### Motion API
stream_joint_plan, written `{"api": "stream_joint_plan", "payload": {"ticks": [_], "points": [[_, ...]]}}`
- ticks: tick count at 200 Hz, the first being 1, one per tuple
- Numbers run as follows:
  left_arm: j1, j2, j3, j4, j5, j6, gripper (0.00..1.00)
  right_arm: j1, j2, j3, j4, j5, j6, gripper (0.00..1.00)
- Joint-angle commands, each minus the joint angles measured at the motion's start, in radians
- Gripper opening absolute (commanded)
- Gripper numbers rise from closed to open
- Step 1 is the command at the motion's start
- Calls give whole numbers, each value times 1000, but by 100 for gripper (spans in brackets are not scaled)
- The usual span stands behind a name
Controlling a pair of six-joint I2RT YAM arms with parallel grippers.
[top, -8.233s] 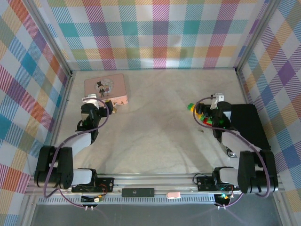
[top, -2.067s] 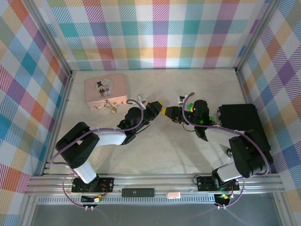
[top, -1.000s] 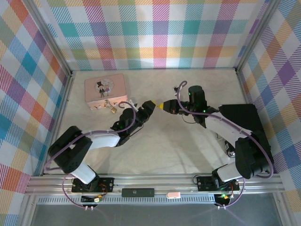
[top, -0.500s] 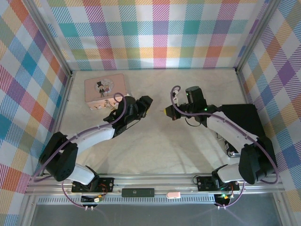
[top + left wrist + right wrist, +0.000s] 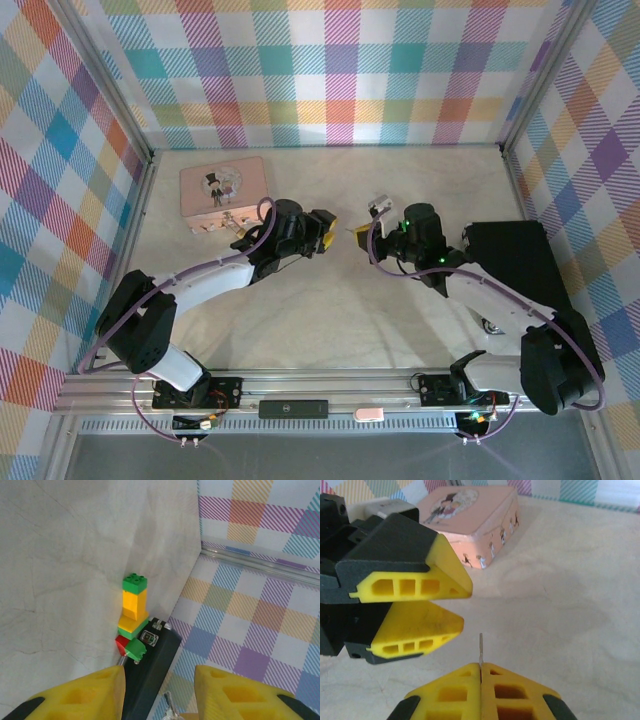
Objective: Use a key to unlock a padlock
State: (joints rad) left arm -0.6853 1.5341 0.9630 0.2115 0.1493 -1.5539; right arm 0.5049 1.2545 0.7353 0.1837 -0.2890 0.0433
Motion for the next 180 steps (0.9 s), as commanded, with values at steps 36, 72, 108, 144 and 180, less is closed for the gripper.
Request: {"api": "stream_joint_plan", "payload": {"ticks": [36, 72, 108, 144, 180], "points": [[-15, 73, 37, 78, 47, -150, 40, 21, 16, 3, 112, -63, -28, 0], [-23, 84, 39, 104, 37, -169, 37, 32, 35, 4, 109, -80, -25, 0], [-25, 76, 34, 99, 27, -173, 34, 40, 52, 3, 106, -87, -35, 0], [-25, 70, 38, 77, 10, -173, 35, 43, 48, 6, 71, -69, -42, 0], [-21, 67, 18, 72, -4, -172, 36, 43, -15, -35, 60, 35, -38, 0]]}}
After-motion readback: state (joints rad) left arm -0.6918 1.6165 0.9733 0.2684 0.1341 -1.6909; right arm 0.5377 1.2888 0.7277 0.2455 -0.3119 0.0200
